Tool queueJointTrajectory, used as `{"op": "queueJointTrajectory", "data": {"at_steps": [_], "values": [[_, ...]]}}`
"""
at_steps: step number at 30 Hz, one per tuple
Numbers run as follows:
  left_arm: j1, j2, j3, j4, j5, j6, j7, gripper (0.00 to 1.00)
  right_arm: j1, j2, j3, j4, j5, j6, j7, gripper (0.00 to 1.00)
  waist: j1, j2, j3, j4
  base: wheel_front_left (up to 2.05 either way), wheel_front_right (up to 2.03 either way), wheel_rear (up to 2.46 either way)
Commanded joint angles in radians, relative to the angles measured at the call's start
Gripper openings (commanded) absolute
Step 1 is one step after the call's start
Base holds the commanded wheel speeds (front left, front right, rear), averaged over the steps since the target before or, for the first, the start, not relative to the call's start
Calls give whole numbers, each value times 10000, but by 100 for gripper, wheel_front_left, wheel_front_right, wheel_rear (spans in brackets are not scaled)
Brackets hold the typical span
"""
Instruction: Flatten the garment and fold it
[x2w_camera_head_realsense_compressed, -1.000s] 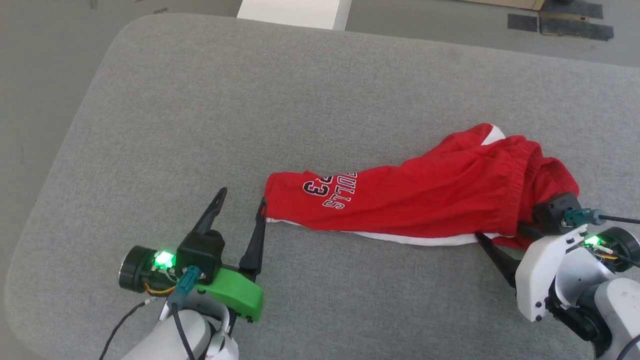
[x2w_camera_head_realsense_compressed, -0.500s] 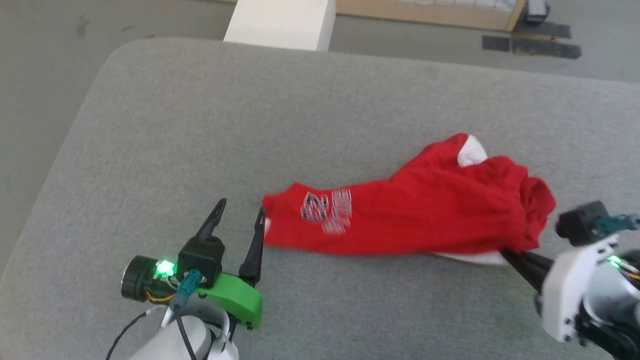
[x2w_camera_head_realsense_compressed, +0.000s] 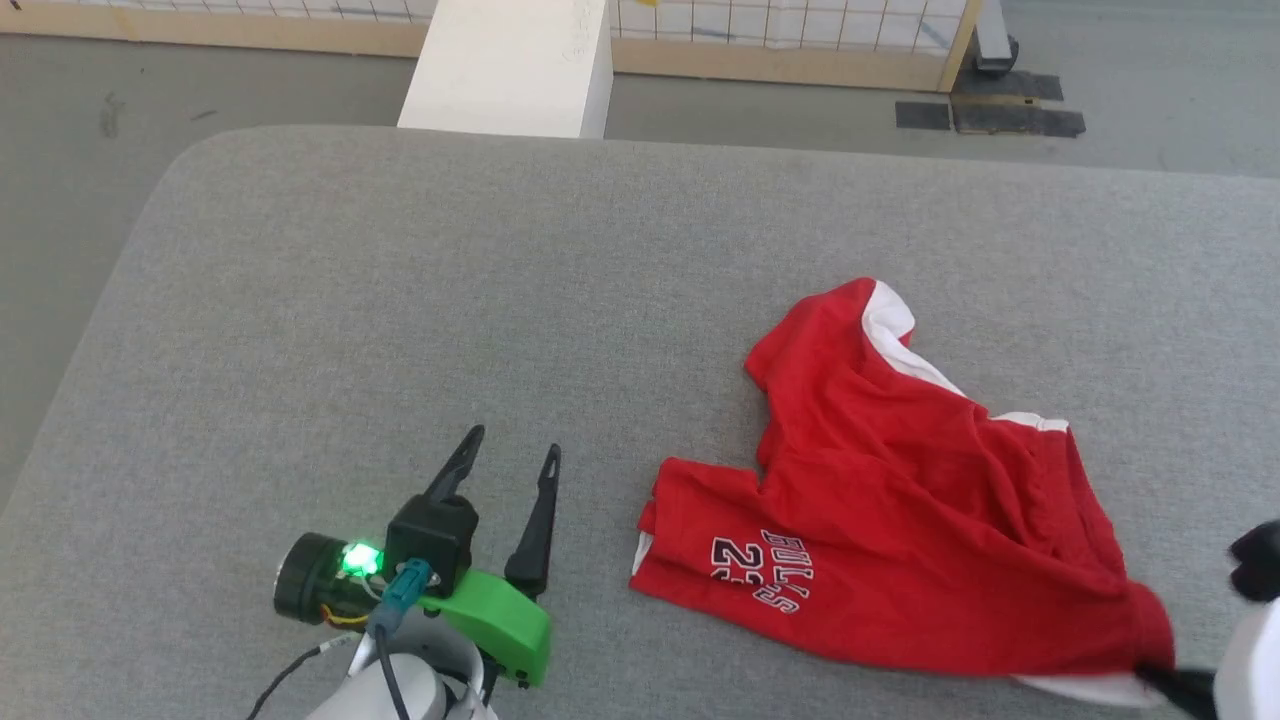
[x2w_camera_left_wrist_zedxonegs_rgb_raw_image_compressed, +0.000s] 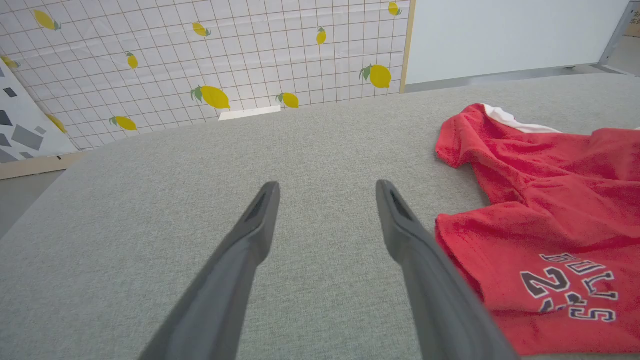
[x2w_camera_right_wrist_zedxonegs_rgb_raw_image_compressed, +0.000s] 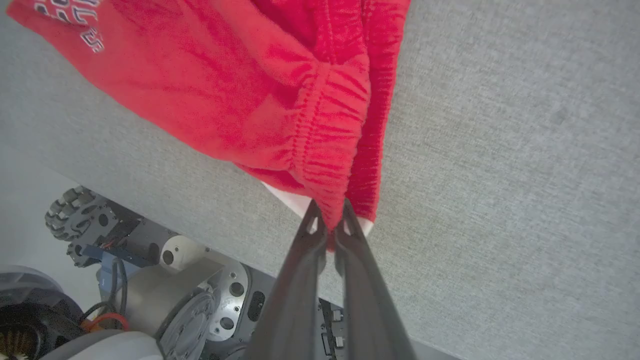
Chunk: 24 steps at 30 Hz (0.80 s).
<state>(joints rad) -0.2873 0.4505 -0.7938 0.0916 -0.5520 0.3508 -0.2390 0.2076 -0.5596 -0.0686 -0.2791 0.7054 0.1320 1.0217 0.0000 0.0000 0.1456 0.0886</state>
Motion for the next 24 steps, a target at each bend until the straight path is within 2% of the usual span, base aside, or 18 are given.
{"op": "queueJointTrajectory", "data": {"at_steps": [1,4,7,11,14,15,21,23,24], "values": [[52,-37,-13,6,-59,-83,6,100,-164,229,-259,-216,44,-13,17,0,0,0,123,69,0,0,0],[-78,-104,-49,-2,-33,-114,14,100,-656,835,-1019,-96,-270,-13,195,0,0,0,321,182,0,0,0],[-209,-178,-88,22,-13,-160,21,100,-973,1036,-1457,374,-1071,-13,389,0,0,0,465,334,0,0,0],[-310,-249,-72,73,-41,-181,6,100,-999,956,-1766,1354,-2379,-13,500,0,0,0,556,513,0,0,0],[-313,-245,-52,113,-53,-170,-9,100,-876,950,-1804,1843,-2750,-13,474,0,0,0,548,570,0,0,0],[-300,-235,-41,121,-63,-165,-15,100,-887,991,-1794,1913,-2760,-13,367,100,0,0,536,575,0,0,0],[-165,-169,-12,188,-156,-140,-20,100,-1461,976,-1419,1529,-2469,-13,-371,100,0,0,281,464,0,0,0],[-159,-174,-16,218,-196,-159,-7,100,-1697,813,-1178,1185,-2281,-13,-440,100,0,0,152,425,0,0,0],[-181,-205,-3,245,-253,-169,-1,100,-2073,471,-863,598,-2116,-13,-398,100,0,0,28,411,0,0,0]]}}
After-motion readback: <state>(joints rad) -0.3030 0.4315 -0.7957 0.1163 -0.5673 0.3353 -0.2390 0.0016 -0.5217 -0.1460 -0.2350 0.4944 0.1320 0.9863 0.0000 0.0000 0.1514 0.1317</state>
